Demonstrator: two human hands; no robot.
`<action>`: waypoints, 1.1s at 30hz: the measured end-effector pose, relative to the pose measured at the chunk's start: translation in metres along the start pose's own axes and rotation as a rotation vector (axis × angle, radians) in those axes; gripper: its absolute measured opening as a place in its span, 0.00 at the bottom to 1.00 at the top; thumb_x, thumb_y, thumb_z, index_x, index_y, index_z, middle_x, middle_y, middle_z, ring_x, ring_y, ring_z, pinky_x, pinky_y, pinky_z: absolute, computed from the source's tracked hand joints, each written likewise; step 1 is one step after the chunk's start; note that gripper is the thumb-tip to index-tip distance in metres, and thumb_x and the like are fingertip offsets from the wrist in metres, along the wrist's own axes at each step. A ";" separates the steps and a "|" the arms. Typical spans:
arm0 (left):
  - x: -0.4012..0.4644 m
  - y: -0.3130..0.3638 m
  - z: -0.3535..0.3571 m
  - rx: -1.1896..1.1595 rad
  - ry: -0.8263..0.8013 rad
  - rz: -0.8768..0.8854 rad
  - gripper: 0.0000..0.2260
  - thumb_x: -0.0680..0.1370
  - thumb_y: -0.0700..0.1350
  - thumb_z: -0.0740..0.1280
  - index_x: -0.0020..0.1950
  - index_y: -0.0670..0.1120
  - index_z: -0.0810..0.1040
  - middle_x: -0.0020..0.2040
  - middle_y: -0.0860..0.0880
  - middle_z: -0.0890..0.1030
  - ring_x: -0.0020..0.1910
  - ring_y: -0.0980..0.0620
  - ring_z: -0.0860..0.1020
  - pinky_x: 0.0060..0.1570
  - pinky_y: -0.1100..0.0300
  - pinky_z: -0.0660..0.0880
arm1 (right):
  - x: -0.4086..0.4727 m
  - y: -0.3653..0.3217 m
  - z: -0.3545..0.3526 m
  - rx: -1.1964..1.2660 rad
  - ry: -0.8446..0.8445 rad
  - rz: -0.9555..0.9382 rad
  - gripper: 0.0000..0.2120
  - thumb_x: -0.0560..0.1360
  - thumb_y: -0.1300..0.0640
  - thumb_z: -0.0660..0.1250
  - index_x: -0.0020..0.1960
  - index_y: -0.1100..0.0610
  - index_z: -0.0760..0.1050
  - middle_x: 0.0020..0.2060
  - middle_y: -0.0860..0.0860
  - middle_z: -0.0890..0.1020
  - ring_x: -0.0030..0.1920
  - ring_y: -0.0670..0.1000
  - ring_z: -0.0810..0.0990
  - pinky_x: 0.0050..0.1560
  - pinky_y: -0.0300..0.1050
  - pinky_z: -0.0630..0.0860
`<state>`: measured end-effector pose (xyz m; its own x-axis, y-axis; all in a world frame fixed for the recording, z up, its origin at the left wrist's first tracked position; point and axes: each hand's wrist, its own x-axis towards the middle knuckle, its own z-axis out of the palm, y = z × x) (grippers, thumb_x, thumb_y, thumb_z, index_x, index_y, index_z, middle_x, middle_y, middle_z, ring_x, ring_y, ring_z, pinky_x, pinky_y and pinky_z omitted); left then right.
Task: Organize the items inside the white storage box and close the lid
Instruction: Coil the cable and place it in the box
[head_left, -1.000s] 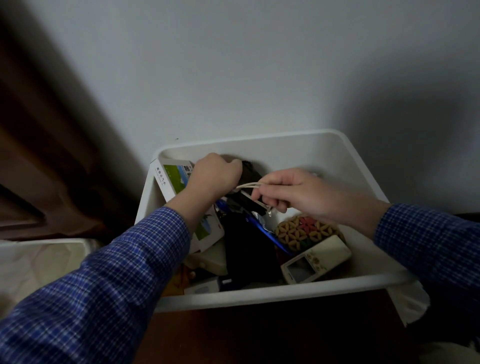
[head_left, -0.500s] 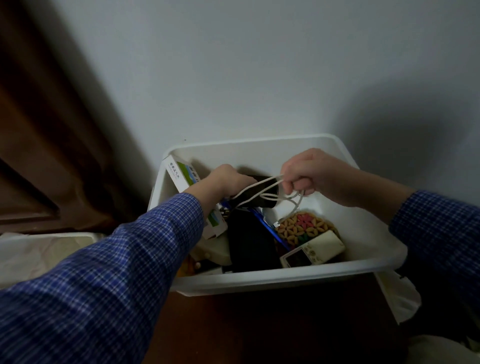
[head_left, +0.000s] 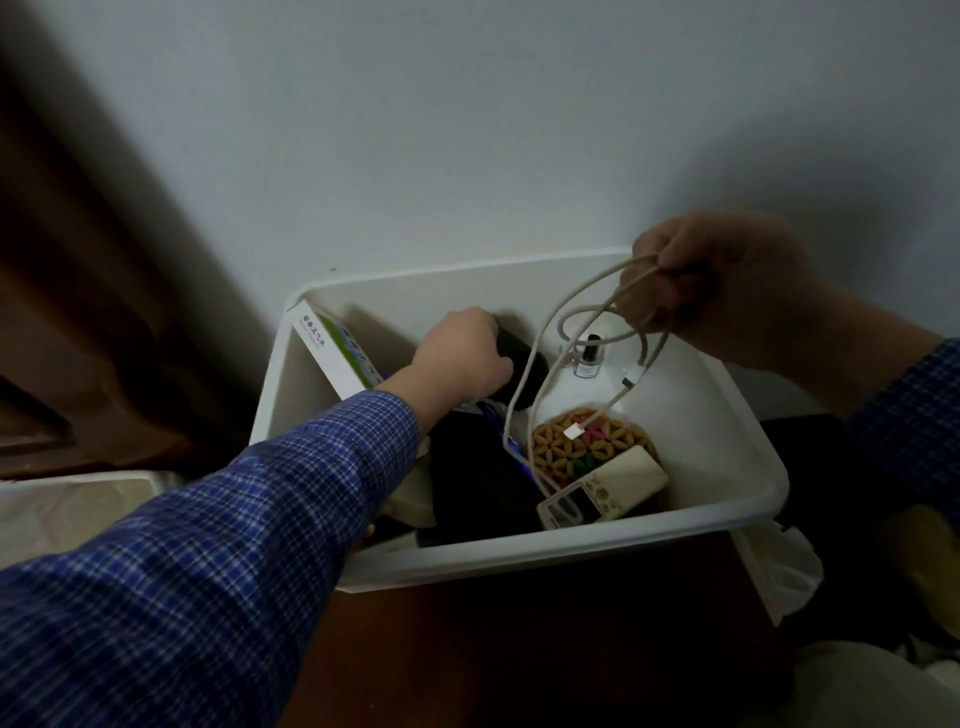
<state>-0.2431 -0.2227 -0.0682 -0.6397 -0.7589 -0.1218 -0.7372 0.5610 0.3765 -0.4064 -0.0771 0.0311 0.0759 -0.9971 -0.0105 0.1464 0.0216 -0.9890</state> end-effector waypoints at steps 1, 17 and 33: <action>-0.001 0.007 0.002 0.069 -0.013 0.062 0.07 0.74 0.47 0.69 0.44 0.43 0.78 0.40 0.47 0.79 0.39 0.44 0.78 0.40 0.54 0.79 | -0.001 -0.001 0.000 -0.010 -0.009 0.002 0.28 0.53 0.50 0.73 0.30 0.55 0.52 0.29 0.56 0.48 0.33 0.56 0.47 0.38 0.55 0.46; -0.047 0.014 -0.046 -0.775 0.002 0.029 0.08 0.78 0.36 0.62 0.47 0.38 0.81 0.40 0.43 0.81 0.42 0.46 0.78 0.47 0.58 0.74 | 0.002 -0.025 0.016 -0.370 -0.021 0.010 0.13 0.74 0.60 0.60 0.36 0.61 0.80 0.23 0.46 0.65 0.25 0.47 0.60 0.27 0.39 0.60; -0.228 0.018 -0.155 -1.281 0.375 0.210 0.13 0.80 0.46 0.63 0.36 0.48 0.79 0.27 0.51 0.63 0.26 0.52 0.60 0.31 0.62 0.72 | -0.082 -0.084 0.105 -0.314 0.001 -0.048 0.09 0.76 0.53 0.62 0.44 0.59 0.71 0.40 0.61 0.86 0.48 0.62 0.82 0.45 0.43 0.81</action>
<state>-0.0763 -0.0909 0.1090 -0.4653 -0.8569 0.2218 0.2172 0.1324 0.9671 -0.3215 0.0103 0.1309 0.0755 -0.9965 0.0368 -0.1621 -0.0486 -0.9856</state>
